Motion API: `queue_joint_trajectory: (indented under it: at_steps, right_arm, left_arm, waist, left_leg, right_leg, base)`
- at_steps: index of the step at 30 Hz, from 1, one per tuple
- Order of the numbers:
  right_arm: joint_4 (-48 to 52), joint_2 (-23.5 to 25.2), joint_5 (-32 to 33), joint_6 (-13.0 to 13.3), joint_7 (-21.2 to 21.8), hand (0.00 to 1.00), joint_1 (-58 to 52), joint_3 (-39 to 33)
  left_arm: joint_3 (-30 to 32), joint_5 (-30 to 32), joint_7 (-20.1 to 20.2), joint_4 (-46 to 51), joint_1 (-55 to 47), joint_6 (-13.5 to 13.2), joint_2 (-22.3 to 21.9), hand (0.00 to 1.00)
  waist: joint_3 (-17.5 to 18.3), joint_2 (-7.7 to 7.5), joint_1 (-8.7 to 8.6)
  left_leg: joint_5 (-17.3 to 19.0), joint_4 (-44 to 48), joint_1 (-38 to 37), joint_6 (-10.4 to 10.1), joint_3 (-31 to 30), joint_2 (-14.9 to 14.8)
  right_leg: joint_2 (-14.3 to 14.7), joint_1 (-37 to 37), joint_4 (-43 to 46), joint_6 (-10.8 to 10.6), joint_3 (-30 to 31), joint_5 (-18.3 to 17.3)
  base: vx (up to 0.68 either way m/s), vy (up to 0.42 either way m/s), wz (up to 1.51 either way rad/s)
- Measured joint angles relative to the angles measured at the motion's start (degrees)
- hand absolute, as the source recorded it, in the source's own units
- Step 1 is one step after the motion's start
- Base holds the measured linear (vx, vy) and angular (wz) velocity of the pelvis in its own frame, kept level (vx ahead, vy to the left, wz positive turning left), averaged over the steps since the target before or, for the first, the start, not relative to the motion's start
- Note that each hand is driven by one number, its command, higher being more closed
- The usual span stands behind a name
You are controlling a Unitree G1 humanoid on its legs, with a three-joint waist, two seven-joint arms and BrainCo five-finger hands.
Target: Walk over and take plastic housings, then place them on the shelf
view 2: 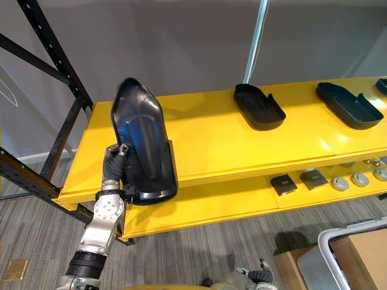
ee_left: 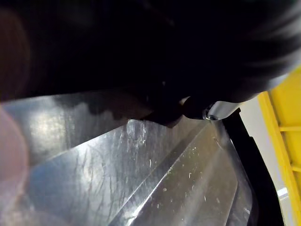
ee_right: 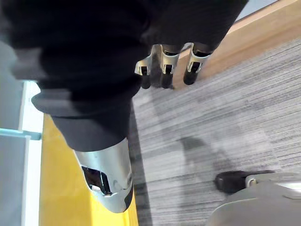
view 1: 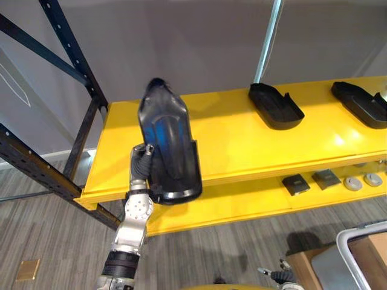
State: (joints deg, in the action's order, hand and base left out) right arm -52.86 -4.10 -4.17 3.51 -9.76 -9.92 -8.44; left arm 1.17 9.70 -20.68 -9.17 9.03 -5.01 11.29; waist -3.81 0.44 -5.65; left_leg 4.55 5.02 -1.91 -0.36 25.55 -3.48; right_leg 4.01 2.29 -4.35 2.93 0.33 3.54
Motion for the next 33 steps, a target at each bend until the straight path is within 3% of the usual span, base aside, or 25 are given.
queue_joint_trajectory:
  at_steps: [6, 10, 13, 15, 22, 26, 27, 33]
  right_arm:
    - [-0.1, -0.1, -0.9, -0.2, 0.6, 0.00, -1.1, 0.0]
    - [-0.1, 0.2, -1.0, -0.4, 1.8, 0.00, -2.0, 0.3]
    - [-0.3, 0.1, -0.9, -0.4, 2.3, 0.00, -3.1, 0.5]
    - [-0.3, 0.1, -0.9, -0.4, 2.4, 0.00, -3.1, 0.5]
    - [-0.8, -0.1, -0.9, -0.2, 2.5, 0.00, -2.9, 1.2]
    - [-0.7, -0.8, -0.9, 0.0, 2.5, 0.00, -2.3, 2.7]
    - [-0.7, -0.8, -0.8, 0.0, 2.4, 0.00, -2.2, 2.7]
    - [-0.3, -0.9, -0.7, 0.0, 2.4, 0.00, -2.2, 2.6]
  left_arm:
    - [1.8, -1.9, -0.6, -10.2, 7.6, 2.0, 3.1, 1.00]
    - [1.7, -4.8, -0.6, -20.3, 16.2, 2.7, 5.8, 1.00]
    - [1.7, -6.4, -0.6, -23.7, 20.4, 3.2, 6.6, 1.00]
    - [1.6, -6.8, -0.6, -25.0, 21.6, 3.2, 8.0, 1.00]
    - [1.6, -7.0, -0.5, -35.7, 28.4, 3.6, 11.5, 1.00]
    - [1.7, -7.9, -0.5, -42.4, 33.9, 5.1, 11.9, 1.00]
    - [1.8, -7.9, -0.5, -42.7, 35.1, 5.9, 11.9, 0.00]
    - [2.5, -7.8, -0.5, -44.0, 37.0, 6.5, 11.7, 0.00]
  waist:
    - [-0.1, -0.24, -1.14]
    - [-0.1, -0.30, -3.23]
    - [-0.2, -0.44, -3.68]
    - [-0.2, -0.44, -4.85]
    - [-0.5, -0.33, -5.79]
    - [-2.5, -0.22, -6.07]
    - [-2.9, -0.21, -6.08]
    - [-3.8, -0.15, -6.34]
  left_leg:
    - [-2.8, -7.0, -1.2, -2.6, -0.4, 1.7]
    - [-5.3, -10.4, -2.7, -2.1, -1.1, 2.5]
    - [-5.4, -10.4, -2.7, -1.6, -0.4, 2.7]
    - [-5.3, -10.4, -2.8, -1.5, -0.3, 2.7]
    - [-5.1, -10.4, -2.8, -1.4, -0.4, 2.6]
    - [-5.1, -10.4, -1.4, -1.4, 0.0, 2.5]
    - [-5.1, -10.4, -0.3, -1.4, 0.4, 2.5]
    - [-5.1, -10.5, 0.2, -1.4, 1.4, 2.4]
  right_leg:
    - [0.0, -1.6, -1.5, -0.9, 1.1, 1.0]
    - [0.1, -1.7, -1.3, -1.2, 0.6, 1.8]
    - [0.1, -1.7, -1.3, -0.8, 1.5, 2.1]
    - [0.1, -1.7, -1.3, -0.8, 1.6, 2.2]
    - [0.3, -2.6, -0.9, -0.8, 3.3, 2.1]
    - [0.5, -4.8, -0.1, -0.5, 4.4, 2.3]
    - [0.6, -6.0, 0.2, -0.2, 4.8, 2.6]
    - [0.8, -6.7, 0.2, 0.0, 5.8, 3.0]
  base:
    - [-0.12, -0.026, -0.12]
    - [-0.03, 0.033, -0.05]
    - [0.03, 0.030, -0.14]
    - [0.05, 0.029, -0.07]
    - [0.01, 0.004, -0.13]
    - [-0.08, -0.001, -0.15]
    - [-0.05, 0.001, -0.17]
    - [-0.03, 0.004, -0.11]
